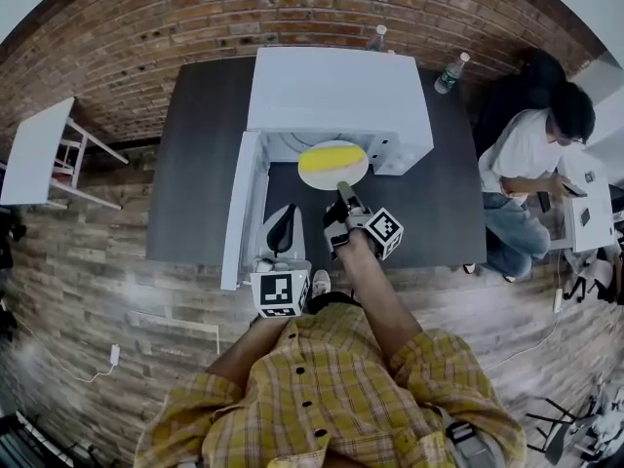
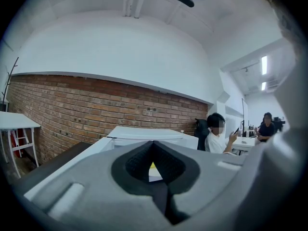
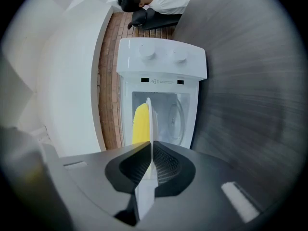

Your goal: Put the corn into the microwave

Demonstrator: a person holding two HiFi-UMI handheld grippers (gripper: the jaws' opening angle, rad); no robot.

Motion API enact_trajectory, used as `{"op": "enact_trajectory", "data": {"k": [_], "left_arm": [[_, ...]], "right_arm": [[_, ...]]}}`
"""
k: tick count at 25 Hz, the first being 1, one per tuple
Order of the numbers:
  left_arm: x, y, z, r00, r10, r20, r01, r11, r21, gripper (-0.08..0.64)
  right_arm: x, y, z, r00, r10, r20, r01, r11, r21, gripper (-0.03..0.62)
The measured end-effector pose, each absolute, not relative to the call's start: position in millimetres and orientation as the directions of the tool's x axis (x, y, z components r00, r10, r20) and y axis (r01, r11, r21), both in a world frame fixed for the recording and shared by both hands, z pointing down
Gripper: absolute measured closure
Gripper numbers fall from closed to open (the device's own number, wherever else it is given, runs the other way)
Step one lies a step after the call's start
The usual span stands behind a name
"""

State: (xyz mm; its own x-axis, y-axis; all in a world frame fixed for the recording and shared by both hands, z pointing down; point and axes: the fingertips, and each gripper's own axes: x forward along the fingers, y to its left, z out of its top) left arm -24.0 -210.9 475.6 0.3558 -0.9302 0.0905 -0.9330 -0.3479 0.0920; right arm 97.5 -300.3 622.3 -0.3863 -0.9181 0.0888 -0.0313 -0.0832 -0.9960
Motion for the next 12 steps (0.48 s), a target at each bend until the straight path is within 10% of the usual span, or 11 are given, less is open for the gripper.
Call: {"op": "enact_trajectory", "data": {"k": [12], "left_arm": [[-24.9, -237.4, 483.3, 0.319, -0.944, 0.087, -0.945, -0.31, 0.105, 0.565]], "right_arm": [[95.5, -335.3, 658.3, -0.398, -0.911, 0.11, -0.041, -0.102, -0.994, 0.575]]}}
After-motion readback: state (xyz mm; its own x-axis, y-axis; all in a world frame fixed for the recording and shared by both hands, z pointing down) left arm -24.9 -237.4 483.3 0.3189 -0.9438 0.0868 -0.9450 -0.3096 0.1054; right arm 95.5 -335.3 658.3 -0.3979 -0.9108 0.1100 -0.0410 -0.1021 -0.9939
